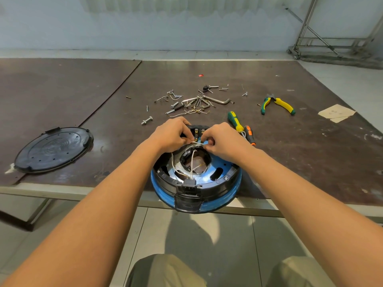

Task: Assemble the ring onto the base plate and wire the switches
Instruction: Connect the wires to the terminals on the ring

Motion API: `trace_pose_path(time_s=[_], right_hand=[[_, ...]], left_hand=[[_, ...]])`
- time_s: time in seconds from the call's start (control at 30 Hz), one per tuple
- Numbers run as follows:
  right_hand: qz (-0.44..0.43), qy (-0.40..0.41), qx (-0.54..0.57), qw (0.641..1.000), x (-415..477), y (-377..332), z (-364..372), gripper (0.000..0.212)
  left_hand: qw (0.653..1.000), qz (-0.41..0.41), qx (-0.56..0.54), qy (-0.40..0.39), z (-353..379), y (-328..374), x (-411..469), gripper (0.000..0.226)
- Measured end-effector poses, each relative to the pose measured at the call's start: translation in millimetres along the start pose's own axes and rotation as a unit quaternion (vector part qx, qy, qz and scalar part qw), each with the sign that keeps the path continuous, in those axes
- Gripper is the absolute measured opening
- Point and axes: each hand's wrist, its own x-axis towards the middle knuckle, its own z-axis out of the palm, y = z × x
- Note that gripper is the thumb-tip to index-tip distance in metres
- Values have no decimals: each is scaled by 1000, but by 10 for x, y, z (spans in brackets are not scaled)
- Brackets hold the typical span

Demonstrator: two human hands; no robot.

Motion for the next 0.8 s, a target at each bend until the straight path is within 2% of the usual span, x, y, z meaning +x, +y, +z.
trace_pose_path(time_s=[0.27, 0.7, 0.8], right_hand=[[10, 35, 23, 999, -23, 4, 6, 7], [37, 27, 21, 999, -18, -12, 1, 10], [49, 24, 22, 998, -31, -24, -17, 8]], left_hand=[[1000, 6, 5, 2, 7, -3, -5, 20], [999, 20, 36, 13, 26, 11, -4, 21], [995, 53, 67, 46, 47, 41, -40, 11]])
